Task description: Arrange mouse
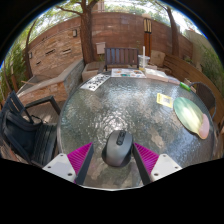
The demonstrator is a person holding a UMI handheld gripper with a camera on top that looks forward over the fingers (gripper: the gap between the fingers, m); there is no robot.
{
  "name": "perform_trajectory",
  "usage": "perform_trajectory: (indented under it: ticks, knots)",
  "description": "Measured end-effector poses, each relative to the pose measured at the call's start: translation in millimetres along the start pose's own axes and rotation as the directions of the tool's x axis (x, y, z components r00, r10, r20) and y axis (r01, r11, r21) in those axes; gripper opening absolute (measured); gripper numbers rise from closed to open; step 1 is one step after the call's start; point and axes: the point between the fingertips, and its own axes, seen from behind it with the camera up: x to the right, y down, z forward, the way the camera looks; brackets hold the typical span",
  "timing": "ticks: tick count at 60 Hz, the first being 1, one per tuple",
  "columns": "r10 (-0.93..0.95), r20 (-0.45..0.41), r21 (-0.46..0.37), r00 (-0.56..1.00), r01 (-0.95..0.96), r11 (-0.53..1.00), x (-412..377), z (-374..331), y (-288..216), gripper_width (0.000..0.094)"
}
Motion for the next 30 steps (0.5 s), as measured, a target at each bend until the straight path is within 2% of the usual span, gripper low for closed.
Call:
perform_trajectory:
  ticks: [6, 11, 23, 30]
  knots:
    - [-0.028, -0.021, -0.005, 0.999, 0.028, 1.000, -2.6, 12.6, -7.4, 0.0740]
    - [-0.034, -0.018, -0.012, 0.999, 0.034, 0.999, -4.5, 15.1, -10.1, 0.0527]
    - [-0.048, 0.023, -0.038, 0.999, 0.049, 0.998, -6.2, 16.2, -12.4, 0.0390]
    - [-0.098, 0.107, -0.007, 0.989, 0.100, 0.995, -13.6, 3.5, -31.7, 0.0358]
